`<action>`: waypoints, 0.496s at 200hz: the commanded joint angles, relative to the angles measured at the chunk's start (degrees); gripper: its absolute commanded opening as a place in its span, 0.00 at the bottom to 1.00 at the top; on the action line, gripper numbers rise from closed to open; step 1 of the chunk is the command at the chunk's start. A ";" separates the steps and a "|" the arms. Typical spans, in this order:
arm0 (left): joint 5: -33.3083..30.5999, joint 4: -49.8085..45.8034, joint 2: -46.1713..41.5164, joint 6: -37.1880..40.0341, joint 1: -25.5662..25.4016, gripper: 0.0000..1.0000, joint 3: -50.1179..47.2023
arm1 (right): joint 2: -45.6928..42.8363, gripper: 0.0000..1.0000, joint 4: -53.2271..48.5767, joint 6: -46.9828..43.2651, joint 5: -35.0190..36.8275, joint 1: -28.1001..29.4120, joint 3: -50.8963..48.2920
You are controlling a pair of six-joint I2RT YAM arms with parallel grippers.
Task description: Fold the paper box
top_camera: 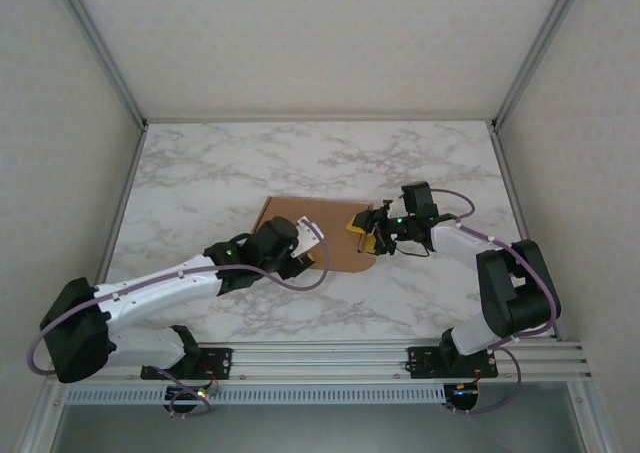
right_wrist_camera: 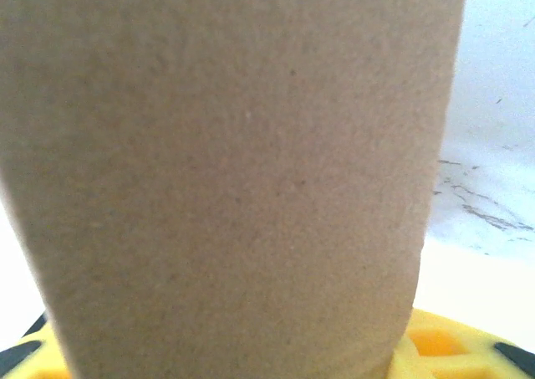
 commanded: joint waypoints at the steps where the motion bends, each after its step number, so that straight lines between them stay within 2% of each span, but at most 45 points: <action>1: -3.90 0.42 1.74 4.82 -1.83 0.68 -1.68 | -1.01 0.34 0.59 0.85 -2.70 -0.34 1.46; 57: -15.79 13.42 5.66 13.21 -2.43 0.71 -4.99 | -2.90 0.34 2.80 3.11 -3.86 -0.42 0.23; 83: -17.06 21.55 4.91 18.28 -3.02 0.71 -7.90 | -3.54 0.34 3.79 3.87 -4.90 -0.40 -0.29; 99: -15.69 24.66 4.38 21.52 -3.61 0.71 -10.00 | -3.82 0.34 4.32 4.36 -5.51 -0.34 -0.36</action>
